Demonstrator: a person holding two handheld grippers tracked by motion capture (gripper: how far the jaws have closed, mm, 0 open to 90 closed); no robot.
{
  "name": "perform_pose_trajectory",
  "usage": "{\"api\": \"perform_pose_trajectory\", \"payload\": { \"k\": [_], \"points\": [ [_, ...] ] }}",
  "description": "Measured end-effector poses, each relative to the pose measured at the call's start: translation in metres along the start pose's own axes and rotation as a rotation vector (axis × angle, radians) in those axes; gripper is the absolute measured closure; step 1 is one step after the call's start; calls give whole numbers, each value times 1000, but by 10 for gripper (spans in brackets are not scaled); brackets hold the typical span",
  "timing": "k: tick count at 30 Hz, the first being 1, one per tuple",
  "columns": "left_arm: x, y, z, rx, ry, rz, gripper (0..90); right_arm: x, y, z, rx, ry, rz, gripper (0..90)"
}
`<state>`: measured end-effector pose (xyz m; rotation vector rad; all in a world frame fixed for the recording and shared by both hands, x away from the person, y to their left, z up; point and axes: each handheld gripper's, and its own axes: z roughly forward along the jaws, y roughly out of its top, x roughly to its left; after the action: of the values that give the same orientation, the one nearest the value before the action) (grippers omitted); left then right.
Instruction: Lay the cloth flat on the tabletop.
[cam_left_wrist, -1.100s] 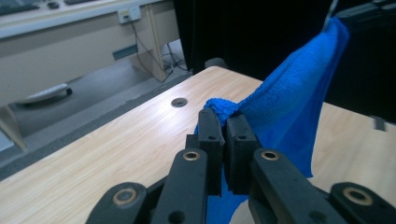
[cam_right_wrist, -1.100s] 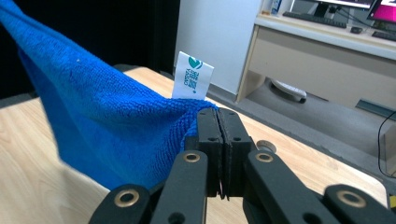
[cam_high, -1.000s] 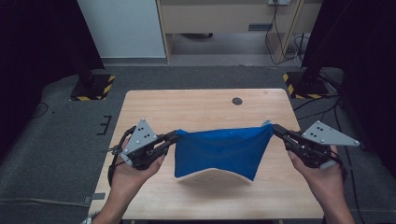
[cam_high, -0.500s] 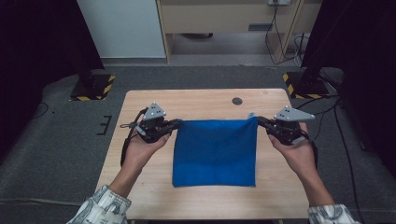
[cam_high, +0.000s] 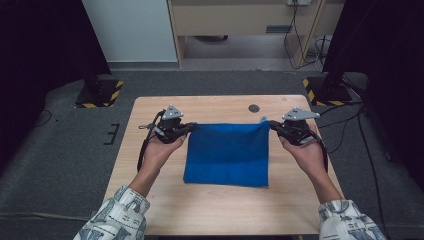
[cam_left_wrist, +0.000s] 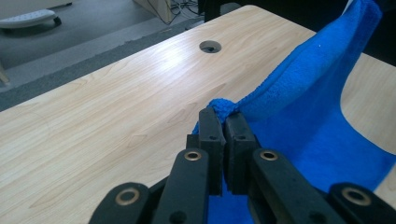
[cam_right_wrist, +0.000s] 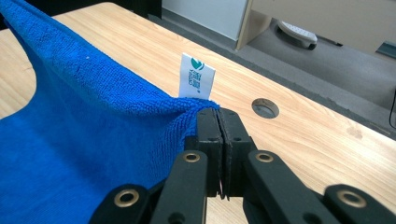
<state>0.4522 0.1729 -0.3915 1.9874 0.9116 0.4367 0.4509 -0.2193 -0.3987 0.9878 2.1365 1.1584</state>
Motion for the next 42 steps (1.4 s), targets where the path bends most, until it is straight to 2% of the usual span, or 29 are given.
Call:
{"api": "perform_pose_trajectory", "payload": {
  "k": [5,6,9,11,17,20,22,23,26,32,34,36,39,40,41,42],
  "points": [
    [10,-3,14,11,14,-13,875,-5,-1,19,25,-12,-3,886],
    [12,-4,18,21,18,-13,875,-7,-2,26,35,-16,15,886],
    [18,-7,28,38,33,-11,875,-10,-4,33,44,-21,21,886],
    [22,-10,35,40,40,-15,875,-13,-9,46,65,-29,17,886],
    [34,-19,56,73,57,-23,876,-15,-16,66,90,-49,12,886],
    [38,-26,67,103,67,-18,881,-15,-20,79,114,-70,-12,886],
    [41,-29,74,111,69,-24,881,-17,-26,91,127,-77,4,886],
    [43,-30,77,117,74,-21,881,-17,-26,91,127,-77,4,886],
    [48,-31,85,116,84,-30,881,-21,-30,105,133,-82,41,886],
    [56,-33,98,125,113,-37,881,-24,-32,122,149,-85,58,885],
    [59,-33,102,121,124,-52,881,-25,-32,129,157,-95,60,882],
    [61,-33,106,93,154,-58,853,-25,-32,135,152,-124,72,817],
    [64,-33,108,47,201,-46,673,-28,-33,141,145,-202,88,558],
    [65,-33,107,34,207,-41,602,-30,-33,140,136,-240,101,414],
    [65,-32,106,24,206,-36,602,-30,-33,140,136,-240,101,414],
    [66,-32,104,17,204,-33,598,-31,-32,138,137,-253,105,371]
  ]
}}
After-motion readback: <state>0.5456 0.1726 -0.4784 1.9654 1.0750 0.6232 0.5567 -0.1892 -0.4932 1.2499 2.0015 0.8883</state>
